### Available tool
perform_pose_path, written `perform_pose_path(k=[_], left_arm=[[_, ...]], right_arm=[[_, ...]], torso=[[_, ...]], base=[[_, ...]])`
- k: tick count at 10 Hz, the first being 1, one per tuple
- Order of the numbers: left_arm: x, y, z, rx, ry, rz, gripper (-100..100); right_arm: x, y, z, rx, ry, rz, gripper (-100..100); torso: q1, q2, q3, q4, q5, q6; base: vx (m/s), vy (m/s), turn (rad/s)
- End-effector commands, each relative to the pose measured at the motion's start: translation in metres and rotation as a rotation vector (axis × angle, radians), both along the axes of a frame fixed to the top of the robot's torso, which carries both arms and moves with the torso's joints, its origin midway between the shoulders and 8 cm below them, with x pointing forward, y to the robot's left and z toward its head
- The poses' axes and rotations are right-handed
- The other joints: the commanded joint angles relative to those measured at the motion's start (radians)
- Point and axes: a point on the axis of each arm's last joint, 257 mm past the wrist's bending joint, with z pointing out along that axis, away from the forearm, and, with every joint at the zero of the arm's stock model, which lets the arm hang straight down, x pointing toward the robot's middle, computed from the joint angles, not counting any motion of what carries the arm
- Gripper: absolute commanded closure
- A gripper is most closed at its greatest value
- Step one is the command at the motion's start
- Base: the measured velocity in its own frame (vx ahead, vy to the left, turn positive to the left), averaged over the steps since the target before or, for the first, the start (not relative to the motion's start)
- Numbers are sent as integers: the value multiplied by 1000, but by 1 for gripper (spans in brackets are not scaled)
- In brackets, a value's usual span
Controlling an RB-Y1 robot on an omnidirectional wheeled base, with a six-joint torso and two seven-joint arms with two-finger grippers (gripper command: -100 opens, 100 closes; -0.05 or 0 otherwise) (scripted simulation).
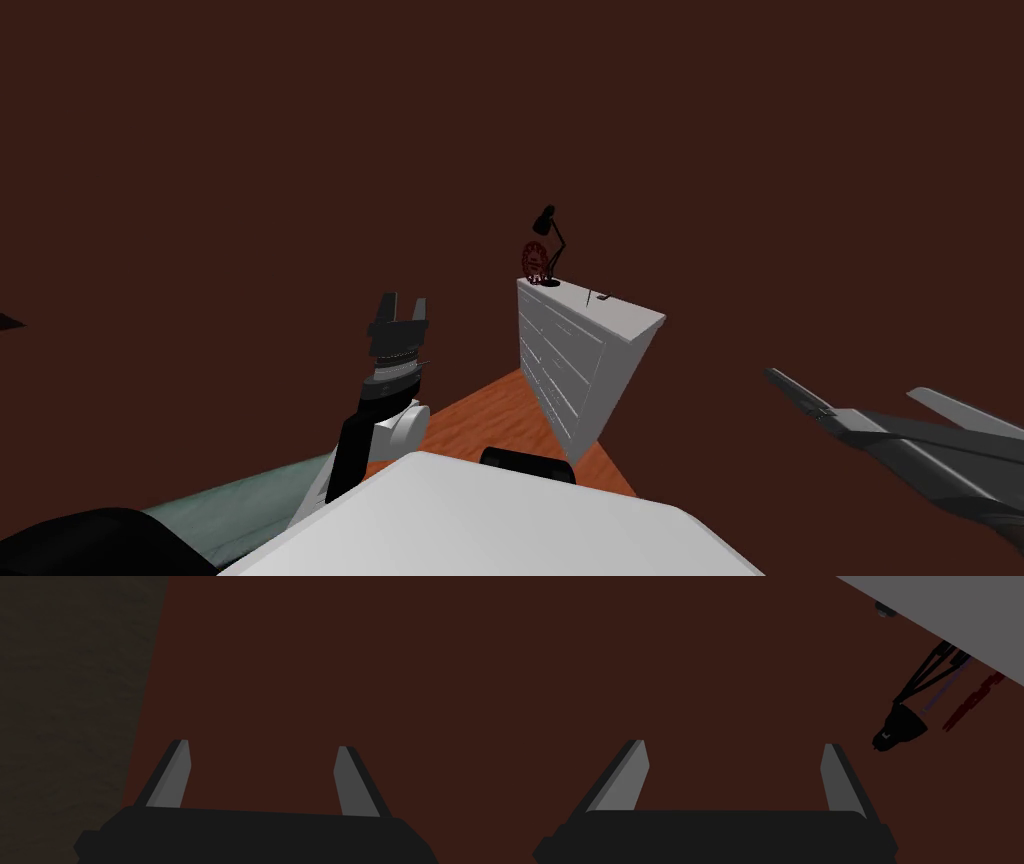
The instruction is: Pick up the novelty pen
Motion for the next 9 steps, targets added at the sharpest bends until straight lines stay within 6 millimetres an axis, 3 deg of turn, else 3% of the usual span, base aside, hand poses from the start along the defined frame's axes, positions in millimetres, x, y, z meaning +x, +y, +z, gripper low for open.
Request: perform_pose_path(k=[1,9], left_arm=[[0,0,0,0,0,0,0],[0,0,0,0,0,0,0]], right_arm=[[0,1,5,-64,40,4,-100],[11,17,15,-230,151,66,-100]], torso=[[0,0,0,0,0,0],[-7,-1,-1,0,-2,0]], base=[[184,201,8],[219,128,33]])
